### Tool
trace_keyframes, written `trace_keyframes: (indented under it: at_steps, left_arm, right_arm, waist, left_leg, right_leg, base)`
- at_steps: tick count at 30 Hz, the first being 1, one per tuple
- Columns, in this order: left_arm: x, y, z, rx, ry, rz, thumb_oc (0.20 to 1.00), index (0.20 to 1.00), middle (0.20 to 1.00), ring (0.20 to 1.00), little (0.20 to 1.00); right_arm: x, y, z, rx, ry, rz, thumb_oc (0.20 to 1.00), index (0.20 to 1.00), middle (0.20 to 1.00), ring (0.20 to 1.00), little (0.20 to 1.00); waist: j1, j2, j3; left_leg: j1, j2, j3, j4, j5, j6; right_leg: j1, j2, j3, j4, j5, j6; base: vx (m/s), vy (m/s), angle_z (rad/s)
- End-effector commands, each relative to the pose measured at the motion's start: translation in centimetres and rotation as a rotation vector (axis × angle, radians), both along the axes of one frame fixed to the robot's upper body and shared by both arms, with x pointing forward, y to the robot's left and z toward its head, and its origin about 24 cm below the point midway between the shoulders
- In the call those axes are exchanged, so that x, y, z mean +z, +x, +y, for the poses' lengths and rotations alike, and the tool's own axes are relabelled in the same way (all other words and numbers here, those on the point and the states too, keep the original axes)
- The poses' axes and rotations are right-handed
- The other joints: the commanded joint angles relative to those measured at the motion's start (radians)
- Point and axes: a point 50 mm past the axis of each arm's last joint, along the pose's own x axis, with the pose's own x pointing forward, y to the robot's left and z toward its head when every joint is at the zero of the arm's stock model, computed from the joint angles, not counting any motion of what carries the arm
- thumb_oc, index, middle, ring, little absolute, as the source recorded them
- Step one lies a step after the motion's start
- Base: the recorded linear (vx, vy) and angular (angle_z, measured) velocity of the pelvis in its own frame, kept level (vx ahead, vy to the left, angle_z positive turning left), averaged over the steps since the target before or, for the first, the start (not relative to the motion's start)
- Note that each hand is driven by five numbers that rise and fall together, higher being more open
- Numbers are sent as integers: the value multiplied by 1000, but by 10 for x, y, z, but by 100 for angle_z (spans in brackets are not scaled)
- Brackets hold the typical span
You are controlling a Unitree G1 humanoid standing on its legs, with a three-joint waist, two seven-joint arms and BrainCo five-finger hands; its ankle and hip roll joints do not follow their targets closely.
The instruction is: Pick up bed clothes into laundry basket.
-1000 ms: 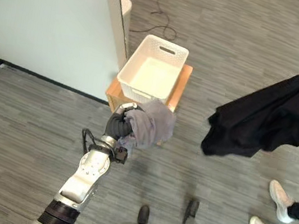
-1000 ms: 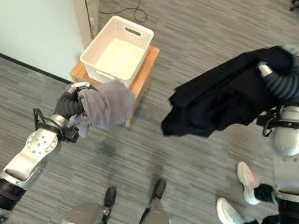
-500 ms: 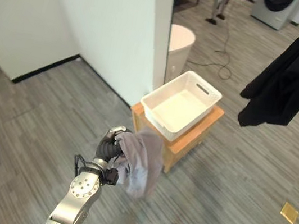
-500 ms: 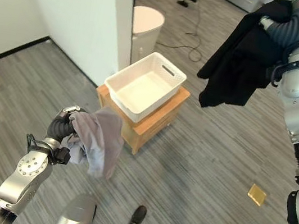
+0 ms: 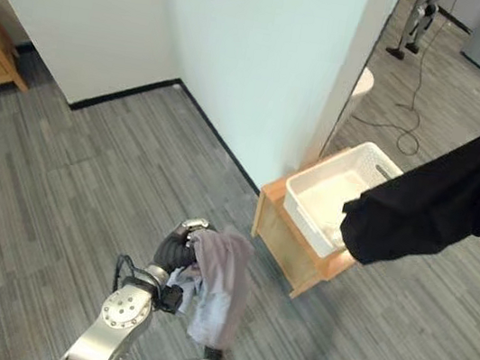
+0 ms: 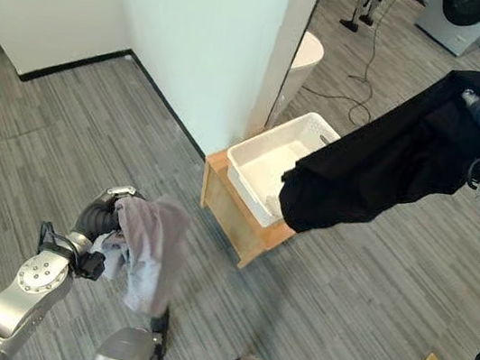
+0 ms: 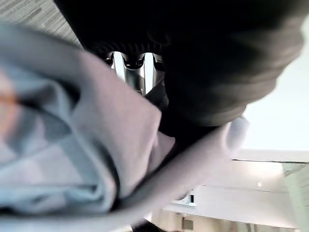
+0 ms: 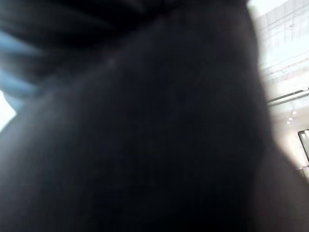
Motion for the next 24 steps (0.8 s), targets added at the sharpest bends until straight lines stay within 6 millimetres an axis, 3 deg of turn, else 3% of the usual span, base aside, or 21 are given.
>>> trace_keyframes:
  at_steps: [1, 4, 7, 10, 15, 17, 18, 19, 21, 24]
  left_arm:
    - [33, 3, -16, -89, -50, -174, 200, 200, 200, 200, 200]
    - [31, 5, -13, -79, -56, -168, 200, 200, 200, 200, 200]
    - [24, 1, -10, -45, -71, -143, 200, 200, 200, 200, 200]
    - [18, -3, -10, -28, -89, -120, 200, 200, 200, 200, 200]
    - [11, -6, -10, -7, -101, -94, 200, 200, 200, 200, 200]
    - [9, -8, -10, 3, -116, -84, 200, 200, 200, 200, 200]
    - [9, -8, -10, 5, -123, -84, 200, 200, 200, 200, 200]
    - [9, -8, -10, 5, -126, -82, 200, 200, 200, 200, 200]
    - [10, -7, -12, 2, -126, -84, 200, 200, 200, 200, 200]
    - [10, -4, -12, 9, -125, -91, 200, 200, 200, 200, 200]
  right_arm:
    - [50, 0, -1, -38, 18, -199, 200, 200, 200, 200, 200]
    - [53, 0, 2, -21, 11, -203, 200, 200, 200, 200, 200]
    - [51, 9, 14, 35, 34, -200, 200, 200, 200, 200, 200]
    - [49, 17, 28, 80, 27, -185, 200, 200, 200, 200, 200]
    - [23, 30, 39, 116, 71, -119, 200, 200, 200, 200, 200]
    - [-2, 38, 34, 85, 126, -50, 200, 200, 200, 200, 200]
    - [-10, 40, 31, 66, 152, -31, 416, 416, 416, 416, 416]
    - [-14, 42, 31, 59, 159, -23, 1000, 1000, 1000, 1000, 1000]
    - [-24, 45, 29, 35, 184, -1, 1000, 1000, 1000, 1000, 1000]
    - [-22, 46, 31, 39, 191, -14, 1000, 1000, 1000, 1000, 1000]
  waist:
    - [53, -16, -3]
    - [45, -27, 2]
    - [66, -33, -7]
    - [73, -19, -10]
    - [76, 5, -6]
    - [84, 22, -4]
    - [89, 28, -1]
    - [90, 33, -1]
    - [93, 46, 2]
    - [86, 57, -3]
  left_leg:
    - [30, 81, -44, -12, -77, -111]
    - [25, 69, -86, -12, -88, -126]
    - [11, 70, -91, -12, -79, -135]
    - [2, 83, -97, -12, -69, -142]
    - [-6, 98, -115, -12, -55, -156]
    - [-22, 111, -125, -12, -42, -167]
    - [-26, 114, -128, -12, -38, -170]
    - [-31, 117, -129, -12, -35, -172]
    - [-39, 125, -131, -12, -28, -178]
    - [-40, 132, -131, -12, -22, -183]
  right_leg:
    - [55, 69, -2, -278, 81, -15]
    - [53, 83, 52, -473, 118, -12]
    - [97, 88, 36, -563, 172, -19]
    - [114, 101, 25, -571, 160, -31]
    - [128, 112, 6, -580, 144, -41]
    - [122, 119, 1, -580, 131, -45]
    - [121, 122, 0, -580, 128, -46]
    - [119, 124, 0, -580, 124, -46]
    - [115, 129, 1, -580, 117, -48]
    - [119, 137, 7, -580, 107, -53]
  base:
    - [151, -133, 23]
    - [172, -128, 60]
    - [62, -117, 56]
    - [59, -64, 5]
    - [37, -46, 1]
    - [8, -58, 7]
    - [4, -60, 8]
    - [-4, -46, 7]
    - [-8, -37, 13]
    - [9, -33, 8]
